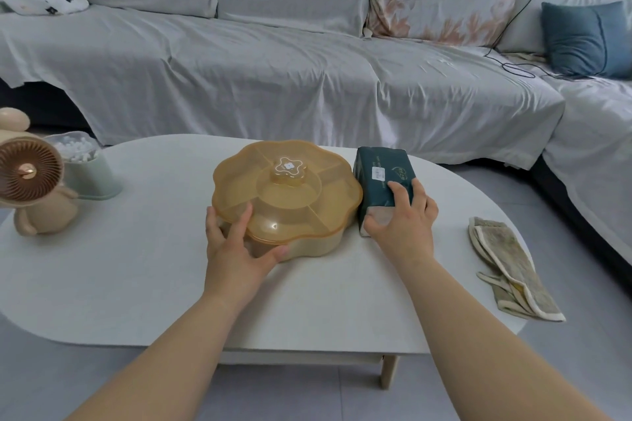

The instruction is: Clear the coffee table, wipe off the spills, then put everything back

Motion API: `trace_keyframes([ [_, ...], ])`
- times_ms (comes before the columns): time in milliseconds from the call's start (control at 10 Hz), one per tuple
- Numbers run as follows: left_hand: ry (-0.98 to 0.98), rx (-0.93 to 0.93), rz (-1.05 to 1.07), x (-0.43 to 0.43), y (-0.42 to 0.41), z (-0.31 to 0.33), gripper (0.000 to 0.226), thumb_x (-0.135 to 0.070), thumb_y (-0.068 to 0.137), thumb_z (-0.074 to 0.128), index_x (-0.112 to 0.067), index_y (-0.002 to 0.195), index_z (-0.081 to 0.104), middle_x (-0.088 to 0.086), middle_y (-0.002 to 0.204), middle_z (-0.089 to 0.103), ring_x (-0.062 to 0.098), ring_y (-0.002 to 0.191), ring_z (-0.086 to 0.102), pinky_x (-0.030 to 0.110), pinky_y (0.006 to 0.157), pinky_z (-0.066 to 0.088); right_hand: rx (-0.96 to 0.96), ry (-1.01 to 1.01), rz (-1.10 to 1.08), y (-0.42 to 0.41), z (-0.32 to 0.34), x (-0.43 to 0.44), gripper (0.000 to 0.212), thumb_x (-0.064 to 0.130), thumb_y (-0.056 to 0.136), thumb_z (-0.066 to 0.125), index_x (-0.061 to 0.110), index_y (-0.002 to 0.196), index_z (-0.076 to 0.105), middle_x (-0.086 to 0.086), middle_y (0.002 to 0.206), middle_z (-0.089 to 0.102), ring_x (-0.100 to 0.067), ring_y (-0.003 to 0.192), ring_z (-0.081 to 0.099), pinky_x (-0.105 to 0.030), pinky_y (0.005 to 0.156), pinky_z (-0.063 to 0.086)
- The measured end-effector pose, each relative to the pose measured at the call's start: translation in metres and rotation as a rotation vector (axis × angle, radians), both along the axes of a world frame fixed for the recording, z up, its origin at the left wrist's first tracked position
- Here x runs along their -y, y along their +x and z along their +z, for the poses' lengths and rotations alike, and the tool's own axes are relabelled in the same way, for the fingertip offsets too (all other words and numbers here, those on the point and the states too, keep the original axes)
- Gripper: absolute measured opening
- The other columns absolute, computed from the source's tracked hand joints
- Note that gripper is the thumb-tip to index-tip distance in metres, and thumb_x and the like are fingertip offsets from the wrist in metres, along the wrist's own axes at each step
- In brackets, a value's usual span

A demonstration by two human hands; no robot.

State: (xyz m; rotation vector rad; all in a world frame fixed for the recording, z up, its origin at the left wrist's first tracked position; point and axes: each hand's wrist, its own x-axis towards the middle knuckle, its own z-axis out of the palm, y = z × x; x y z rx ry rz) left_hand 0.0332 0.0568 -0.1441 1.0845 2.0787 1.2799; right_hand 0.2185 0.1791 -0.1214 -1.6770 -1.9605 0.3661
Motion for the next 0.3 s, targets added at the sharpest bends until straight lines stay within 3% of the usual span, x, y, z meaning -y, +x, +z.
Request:
trace_keyframes([
  [100, -0.025, -0.036, -0.008, 0.001, 0.000, 0.002, 0.087, -0.038, 0.066, 0.074, -0.035, 0.138, 0.025, -0.004, 0.154, -0.013, 0.018, 0.142, 0.009, 0.032, 0.111, 0.018, 0.085, -0.004, -0.002, 0.004, 0.001, 0.002, 0.067, 0.039, 0.079, 0.056, 0.026, 0.138, 0.026, -0.004, 0.154, 0.010, -0.031, 0.138, 0.005, -0.045, 0.111, 0.020],
  [200, -0.091, -0.089, 0.012, 0.008, 0.002, 0.009, 0.088, -0.045, 0.071, 0.067, -0.034, 0.141, 0.015, 0.001, 0.155, -0.005, 0.023, 0.142, 0.006, 0.039, 0.112, 0.018, 0.169, 0.013, -0.003, 0.009, 0.008, 0.013, 0.066, 0.039, 0.082, 0.053, 0.029, 0.140, 0.022, -0.001, 0.156, 0.005, -0.027, 0.141, -0.004, -0.045, 0.115, 0.003],
  [300, -0.114, -0.216, 0.031, 0.026, -0.001, 0.016, 0.084, -0.047, 0.076, 0.060, -0.033, 0.142, 0.009, 0.004, 0.155, 0.004, 0.025, 0.141, 0.007, 0.041, 0.112, 0.019, 0.131, 0.045, 0.013, 0.017, 0.013, 0.031, 0.064, 0.031, 0.084, 0.053, 0.023, 0.140, 0.023, -0.005, 0.155, 0.011, -0.026, 0.141, 0.001, -0.040, 0.115, 0.004],
])
